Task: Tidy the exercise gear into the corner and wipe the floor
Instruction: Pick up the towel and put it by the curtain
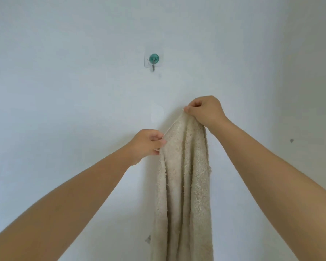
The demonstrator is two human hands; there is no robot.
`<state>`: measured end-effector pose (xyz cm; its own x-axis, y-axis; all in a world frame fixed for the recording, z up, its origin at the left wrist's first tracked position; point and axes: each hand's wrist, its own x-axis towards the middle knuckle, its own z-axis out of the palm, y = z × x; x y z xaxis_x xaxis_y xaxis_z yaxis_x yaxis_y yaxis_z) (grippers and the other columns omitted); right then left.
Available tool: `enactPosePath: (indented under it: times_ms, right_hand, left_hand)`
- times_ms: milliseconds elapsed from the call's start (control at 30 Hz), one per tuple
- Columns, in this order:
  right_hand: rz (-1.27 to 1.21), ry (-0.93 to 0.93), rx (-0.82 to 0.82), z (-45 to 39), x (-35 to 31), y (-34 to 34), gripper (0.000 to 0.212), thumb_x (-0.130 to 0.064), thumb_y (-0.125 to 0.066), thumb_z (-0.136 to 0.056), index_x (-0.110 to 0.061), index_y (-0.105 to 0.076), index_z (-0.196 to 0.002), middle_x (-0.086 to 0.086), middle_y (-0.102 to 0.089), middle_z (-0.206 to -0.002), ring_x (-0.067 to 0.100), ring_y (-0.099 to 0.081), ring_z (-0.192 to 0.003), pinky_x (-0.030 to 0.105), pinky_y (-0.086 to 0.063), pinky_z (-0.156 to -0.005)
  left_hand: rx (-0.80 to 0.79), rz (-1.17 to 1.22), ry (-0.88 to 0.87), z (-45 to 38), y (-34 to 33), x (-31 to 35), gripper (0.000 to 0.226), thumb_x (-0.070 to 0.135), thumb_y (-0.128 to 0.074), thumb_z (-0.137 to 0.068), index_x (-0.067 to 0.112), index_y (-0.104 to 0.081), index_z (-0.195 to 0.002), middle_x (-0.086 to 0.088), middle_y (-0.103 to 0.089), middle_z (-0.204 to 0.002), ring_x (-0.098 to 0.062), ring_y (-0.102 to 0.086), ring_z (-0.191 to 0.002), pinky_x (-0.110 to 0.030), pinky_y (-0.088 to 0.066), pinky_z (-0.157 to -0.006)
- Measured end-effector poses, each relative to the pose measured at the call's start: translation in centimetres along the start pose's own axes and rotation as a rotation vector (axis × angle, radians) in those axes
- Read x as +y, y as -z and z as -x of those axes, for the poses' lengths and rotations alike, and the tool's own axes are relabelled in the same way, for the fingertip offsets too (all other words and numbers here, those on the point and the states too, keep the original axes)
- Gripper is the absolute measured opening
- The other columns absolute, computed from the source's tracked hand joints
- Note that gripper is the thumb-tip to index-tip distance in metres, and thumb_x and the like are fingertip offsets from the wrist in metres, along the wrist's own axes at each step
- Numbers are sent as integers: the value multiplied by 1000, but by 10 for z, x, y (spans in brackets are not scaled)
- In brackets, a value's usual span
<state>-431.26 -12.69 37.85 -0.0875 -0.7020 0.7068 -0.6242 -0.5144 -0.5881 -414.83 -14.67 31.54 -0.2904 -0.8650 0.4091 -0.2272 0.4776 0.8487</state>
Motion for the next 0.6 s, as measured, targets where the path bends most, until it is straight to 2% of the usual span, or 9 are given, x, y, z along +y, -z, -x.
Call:
enactPosePath:
  times_ms: [100, 167, 233, 300, 367, 500, 600]
  right_hand:
    - [19, 42, 18, -19, -9, -32, 12, -11, -60, -89, -5, -64, -80, -5, -44, -56, 4, -39, -52, 12, -33, -51]
    - [41, 55, 58, -33, -15, -49, 15, -12, -60, -89, 1, -68, -85, -5, -43, -56, 4, -38, -51, 9, -32, -49]
    - [59, 69, 127, -46, -21, -59, 18, -11, -60, -89, 5, -69, -88, -7, -44, -56, 3, -38, -51, 9, -32, -49]
    - [32, 85, 236, -57, -24, -62, 14, -11, -59, -88, -2, -68, -83, -8, -45, -57, 4, -40, -54, 12, -33, -53]
    - [-5, 80, 311, -69, -24, -61, 16, -11, -59, -88, -10, -61, -73, -8, -45, -58, 4, -40, -54, 12, -34, -54]
    - [10, 59, 329, -82, -22, -58, 35, -13, -59, -89, -21, -49, -56, -7, -45, -57, 3, -38, -51, 12, -33, -50]
    - [61, 68, 317, -84, -21, -58, 35, -16, -56, -92, -23, -48, -59, -8, -43, -59, 2, -36, -50, 9, -31, -46]
  left_hand:
    - [-4, -104, 29, -13, 30, -15, 27, 7, -51, -96, 19, -50, -71, 3, -52, -70, -7, -50, -61, -14, -48, -60]
    - [-35, -216, 35, -23, 43, -22, 29, 8, -47, -97, 20, -45, -71, 2, -48, -71, -8, -48, -60, -16, -43, -60]
    - [-58, -315, 42, -32, 56, -30, 32, 4, -45, -97, 20, -43, -69, 2, -46, -70, -8, -47, -60, -15, -43, -59]
    - [-87, -344, 62, -41, 68, -39, 34, 0, -44, -95, 17, -43, -66, 0, -46, -67, -9, -47, -59, -16, -44, -60]
    - [-64, -248, 40, -50, 79, -44, 33, -1, -42, -96, 14, -41, -66, -3, -46, -65, -11, -47, -57, -18, -45, -58]
    - [-23, 232, 45, -62, 90, -29, 39, -6, -37, -92, 13, -36, -58, 0, -43, -54, -12, -41, -46, -19, -34, -46]
    - [-32, 254, 7, -72, 100, -9, 34, -3, -31, -89, 15, -33, -60, -1, -32, -62, -15, -31, -53, -24, -25, -50]
